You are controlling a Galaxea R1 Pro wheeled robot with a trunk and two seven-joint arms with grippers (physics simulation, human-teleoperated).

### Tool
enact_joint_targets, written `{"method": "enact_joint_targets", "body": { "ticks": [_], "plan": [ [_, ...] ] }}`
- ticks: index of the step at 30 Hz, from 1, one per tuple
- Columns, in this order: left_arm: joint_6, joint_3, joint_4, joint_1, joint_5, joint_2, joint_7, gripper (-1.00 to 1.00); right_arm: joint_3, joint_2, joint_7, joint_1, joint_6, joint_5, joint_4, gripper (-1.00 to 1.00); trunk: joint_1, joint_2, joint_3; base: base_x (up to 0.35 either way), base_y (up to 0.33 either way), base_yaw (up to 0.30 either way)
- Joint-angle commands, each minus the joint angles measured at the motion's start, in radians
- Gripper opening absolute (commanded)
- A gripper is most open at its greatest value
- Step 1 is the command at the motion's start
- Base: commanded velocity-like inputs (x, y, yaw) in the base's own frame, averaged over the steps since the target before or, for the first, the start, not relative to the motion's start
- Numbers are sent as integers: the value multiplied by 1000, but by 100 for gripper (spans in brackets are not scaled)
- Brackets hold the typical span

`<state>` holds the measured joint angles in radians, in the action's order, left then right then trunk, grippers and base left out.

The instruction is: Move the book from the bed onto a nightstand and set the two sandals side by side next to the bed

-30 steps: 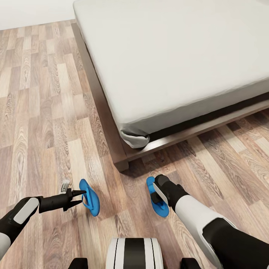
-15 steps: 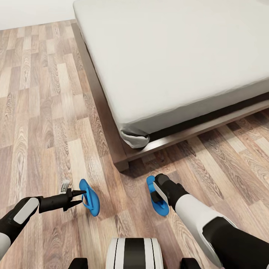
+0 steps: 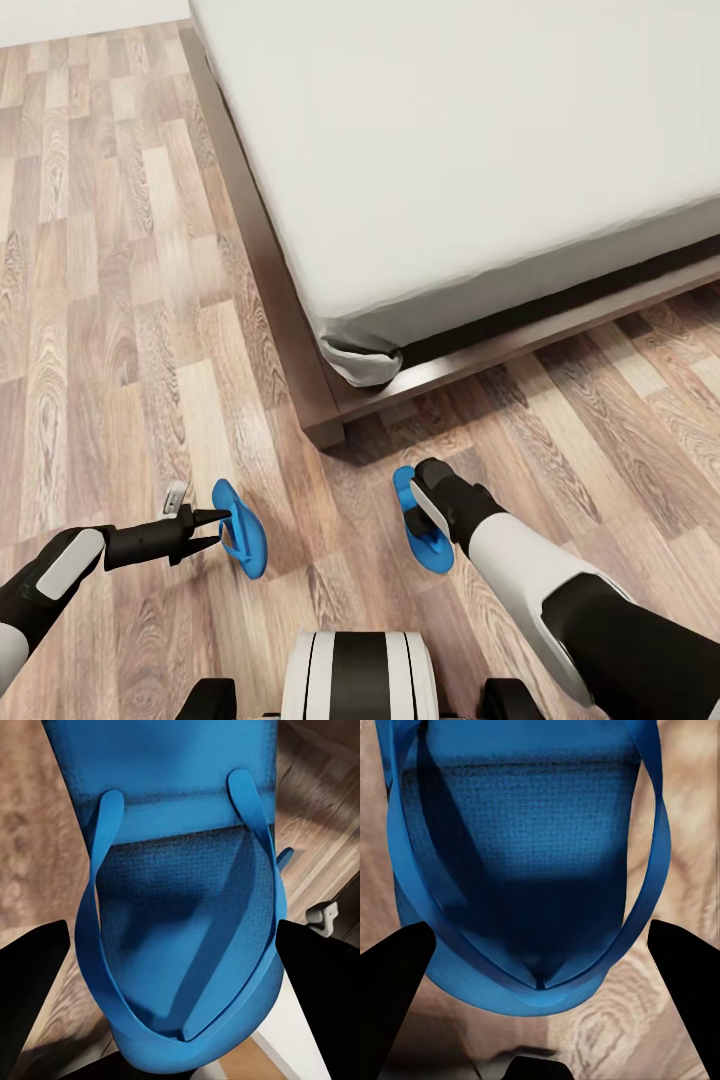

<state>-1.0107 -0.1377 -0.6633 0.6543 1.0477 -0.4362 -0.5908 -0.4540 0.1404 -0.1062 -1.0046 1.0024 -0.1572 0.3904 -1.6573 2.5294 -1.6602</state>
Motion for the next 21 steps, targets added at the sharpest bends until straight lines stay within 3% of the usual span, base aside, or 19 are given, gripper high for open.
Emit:
{"method": "enact_joint_targets", "body": {
  "ticks": [1, 21],
  "plan": [
    [0, -3, 1, 1, -3, -1, -8, -100, -7, 0, -9, -1, 4, -11, 1, -100, 0, 0, -1, 0, 0, 0],
    [0, -3, 1, 1, -3, -1, -9, -100, -6, -1, -9, -3, 4, -11, -1, -100, 0, 0, -1, 0, 0, 0]
  ]
}}
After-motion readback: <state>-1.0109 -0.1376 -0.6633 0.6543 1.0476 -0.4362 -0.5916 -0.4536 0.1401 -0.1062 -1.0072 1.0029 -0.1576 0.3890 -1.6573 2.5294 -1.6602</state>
